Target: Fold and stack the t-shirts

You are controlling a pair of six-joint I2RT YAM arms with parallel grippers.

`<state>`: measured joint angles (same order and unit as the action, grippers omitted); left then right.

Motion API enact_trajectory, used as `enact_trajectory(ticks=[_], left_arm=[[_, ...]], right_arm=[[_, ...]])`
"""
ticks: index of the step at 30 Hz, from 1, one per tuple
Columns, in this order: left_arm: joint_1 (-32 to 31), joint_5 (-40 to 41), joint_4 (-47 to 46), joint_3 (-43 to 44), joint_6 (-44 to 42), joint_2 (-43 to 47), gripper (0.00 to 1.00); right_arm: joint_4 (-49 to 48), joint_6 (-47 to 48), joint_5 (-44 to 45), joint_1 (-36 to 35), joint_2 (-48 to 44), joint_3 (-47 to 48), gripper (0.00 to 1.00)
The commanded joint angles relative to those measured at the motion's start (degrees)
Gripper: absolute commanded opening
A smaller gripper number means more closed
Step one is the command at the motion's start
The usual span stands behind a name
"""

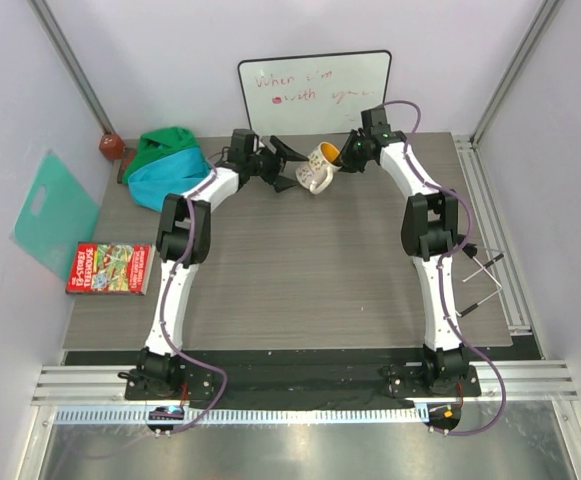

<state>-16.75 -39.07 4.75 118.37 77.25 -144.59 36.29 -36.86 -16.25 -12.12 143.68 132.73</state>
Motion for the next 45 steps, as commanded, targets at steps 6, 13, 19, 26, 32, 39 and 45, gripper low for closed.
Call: enact_trajectory(ticks=[6, 13, 19, 26, 32, 39, 45], left_arm=[[-3.3, -0.7, -3.8, 1.6, 2.4, -2.7, 0.81], [-3.5, -0.9, -3.9, -1.0, 3.3, -3.1, 0.79], [-3.5, -0.6, -1.1, -1.1, 2.0, -3.9, 0.78], [-3.5, -0.9, 1.5, -2.0, 1.4, -4.5, 0.73], [-3.4, -1.1, 4.0, -2.1, 0.0, -4.3, 0.71], [-3.4, -1.6, 5.9, -3.3, -1.1, -3.7, 0.66], [-3.3, -1.5, 7.0, -3.1, -1.7, -3.9, 0.65]], right_arm=[[-2.5, -1.0, -4.0, -0.7, -6.3, 0.5, 0.01], [-3.4, -1.8, -5.5, -0.6, -5.9, 1.7, 0.01], [-4.1, -2.2, -6.2, -0.6, -6.0, 2.2, 0.09], [-5.3, -2.9, -7.0, -1.0, -6.7, 2.8, 0.19], [-5.9, -3.7, -7.8, -1.5, -6.6, 4.1, 0.23], [-7.1, -4.9, -8.5, -2.1, -6.4, 4.6, 0.27], [-7.9, -5.8, -9.3, -2.3, -6.4, 4.8, 0.29]])
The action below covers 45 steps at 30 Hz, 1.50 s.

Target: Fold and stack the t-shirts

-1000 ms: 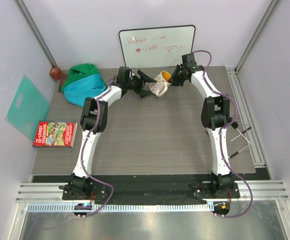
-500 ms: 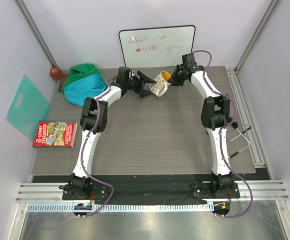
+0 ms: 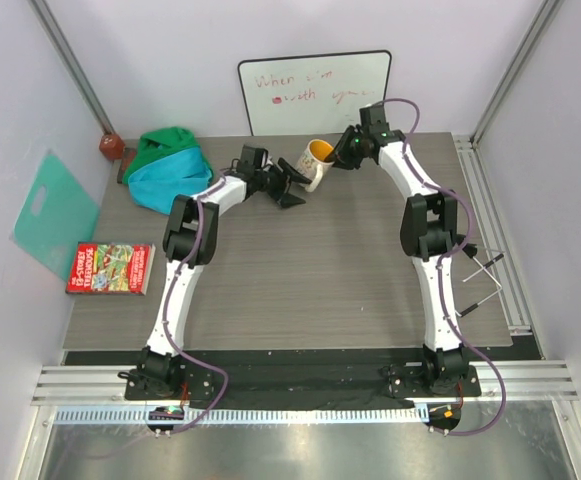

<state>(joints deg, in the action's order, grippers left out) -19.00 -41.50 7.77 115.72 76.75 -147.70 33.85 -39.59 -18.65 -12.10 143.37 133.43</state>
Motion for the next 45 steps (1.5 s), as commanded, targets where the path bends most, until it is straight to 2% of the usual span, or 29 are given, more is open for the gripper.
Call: enact_trajectory(ticks=[1, 9, 13, 20, 30, 41, 44, 45], left_arm=[[-1.0, 0.9, 4.3, -0.5, -1.3, -0.7, 0.65], [-0.9, 1.0, 4.6, -0.2, -1.7, -0.8, 0.65], [-0.7, 1.0, 4.8, -0.5, -2.0, -0.7, 0.65], [-0.6, 0.5, 4.8, -0.8, -1.9, -0.8, 0.63], [0.5, 0.4, 5.1, -2.5, -2.2, 0.2, 0.63], [2.0, 2.0, 9.9, -3.0, -6.0, 1.9, 0.68], [4.5, 1.2, 10.6, -7.5, -7.9, 5.4, 0.71], [5.4, 1.2, 8.6, -12.9, -9.1, 7.1, 0.71]], right_arm=[[-5.5, -3.1, -7.0, -2.3, -6.3, 4.0, 0.29], [-5.8, -3.1, -7.1, -2.5, -6.3, 4.1, 0.30], [-5.9, -2.9, -6.9, -2.5, -6.6, 5.1, 0.38], [-6.2, -3.9, -7.2, -2.5, -6.9, 6.6, 0.40], [-6.3, -3.6, -7.1, -2.4, -7.8, 5.0, 0.42], [-4.6, -0.9, -5.6, -1.0, -12.9, 0.2, 0.43], [0.1, 3.0, -6.0, -0.6, -16.8, -3.3, 0.42], [0.9, 5.0, -6.2, -0.6, -18.6, -7.9, 0.42]])
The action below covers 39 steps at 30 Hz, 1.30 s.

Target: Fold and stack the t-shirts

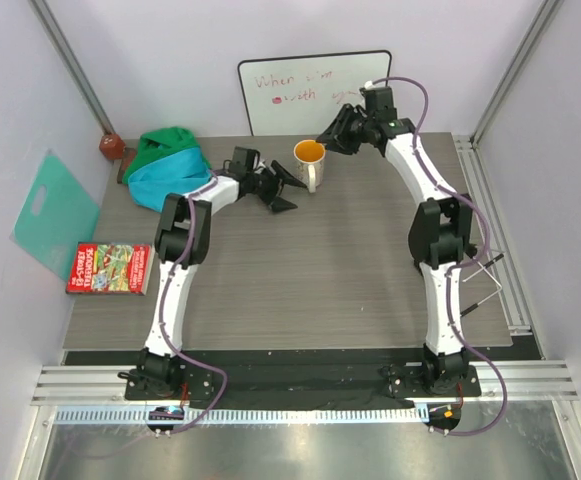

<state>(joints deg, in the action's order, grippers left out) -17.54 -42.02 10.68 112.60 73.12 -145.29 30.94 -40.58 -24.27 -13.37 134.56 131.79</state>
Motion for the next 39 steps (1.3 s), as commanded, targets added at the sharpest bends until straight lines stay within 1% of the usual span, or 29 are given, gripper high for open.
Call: enact_trajectory(ticks=[1, 2, 3, 5, 6, 7, 10, 13, 16, 18, 21, 29, 34, 39], left_arm=[[4.7, 1.9, 4.6, -13.0, -6.0, 9.3, 0.72], [6.7, 3.4, 3.7, -16.3, -6.6, 11.6, 0.73], [7.7, 4.0, 2.1, -22.4, -7.3, 14.2, 0.73], [9.8, 5.0, 0.8, -27.3, -7.8, 19.7, 0.74], [10.2, 4.1, 0.2, -30.5, -8.1, 20.7, 0.73], [10.5, 3.4, 0.0, -31.6, -8.8, 21.5, 0.71], [10.7, 2.1, -0.1, -34.6, -8.9, 23.8, 0.70], [10.8, 1.4, 0.2, -34.5, -10.1, 24.9, 0.71], [11.7, 1.2, 3.2, -32.0, -12.0, 24.8, 0.71], [12.2, 1.2, 4.7, -31.0, -12.7, 25.0, 0.71], [13.1, 1.3, 5.8, -31.0, -13.5, 25.5, 0.72], [14.9, 0.9, 7.3, -32.7, -14.9, 26.8, 0.72], [15.1, 0.8, 8.9, -32.3, -16.3, 27.5, 0.72], [15.3, 0.9, 10.3, -31.6, -17.2, 27.2, 0.72]], right_arm=[[3.9, 6.5, -0.6, 0.6, -11.5, -9.2, 0.42], [3.9, 6.7, -0.7, 0.6, -14.6, -12.2, 0.42], [3.9, 7.1, -0.9, 0.4, -15.6, -17.0, 0.42], [3.9, 8.4, -1.0, 0.1, -17.1, -20.8, 0.42], [3.9, 8.7, -1.2, -0.4, -17.5, -23.2, 0.41], [4.0, 8.8, -1.9, -0.5, -17.2, -24.1, 0.41], [4.9, 8.7, -3.1, -1.3, -14.8, -26.1, 0.41], [6.1, 9.4, -3.8, -2.4, -11.4, -26.3, 0.40], [8.0, 10.2, -3.0, -3.9, -7.4, -23.1, 0.38], [9.7, 11.1, -2.0, -4.9, -5.6, -19.2, 0.38], [11.5, 11.0, -1.1, -6.1, -2.2, -15.1, 0.38], [10.7, 9.9, 0.8, -6.3, 2.5, -9.4, 0.37], [10.8, 8.6, 3.4, -6.3, 5.6, -5.0, 0.39], [8.6, 8.6, 4.9, -6.3, 9.0, -3.6, 0.40]])
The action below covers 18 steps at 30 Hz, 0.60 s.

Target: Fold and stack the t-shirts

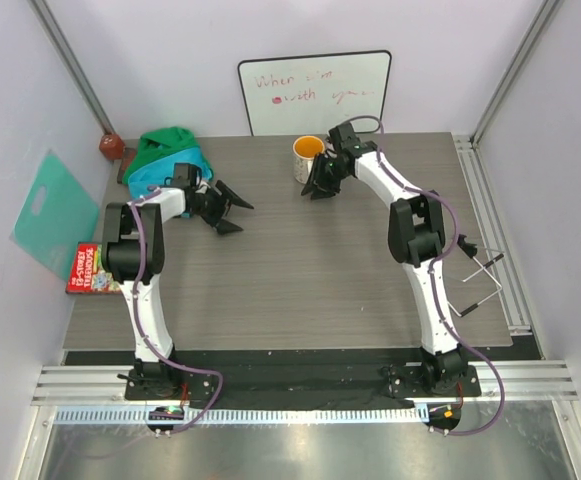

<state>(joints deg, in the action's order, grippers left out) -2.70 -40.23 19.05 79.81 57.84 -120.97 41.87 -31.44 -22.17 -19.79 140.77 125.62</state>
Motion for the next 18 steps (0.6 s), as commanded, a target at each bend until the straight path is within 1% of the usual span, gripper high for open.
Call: enact_trajectory(ticks=[1, 6, 13, 18], left_arm=[[0.6, -1.0, 2.2, 1.0, -1.9, 2.8, 0.72], [0.9, -0.6, 3.8, 1.0, -3.3, 3.5, 0.72], [0.9, -0.3, 5.4, 1.9, -4.1, 3.8, 0.72], [0.9, -0.3, 5.9, 1.9, -4.2, 3.8, 0.72]], right_arm=[[-2.8, -0.6, 2.8, 0.1, 3.2, 3.2, 0.40], [-7.5, -2.1, 3.8, 0.2, 4.7, 4.0, 0.41], [-8.0, -2.5, 4.7, 0.4, 9.1, 10.1, 0.41], [-8.8, -4.6, 5.5, 1.4, 11.5, 13.8, 0.41]])
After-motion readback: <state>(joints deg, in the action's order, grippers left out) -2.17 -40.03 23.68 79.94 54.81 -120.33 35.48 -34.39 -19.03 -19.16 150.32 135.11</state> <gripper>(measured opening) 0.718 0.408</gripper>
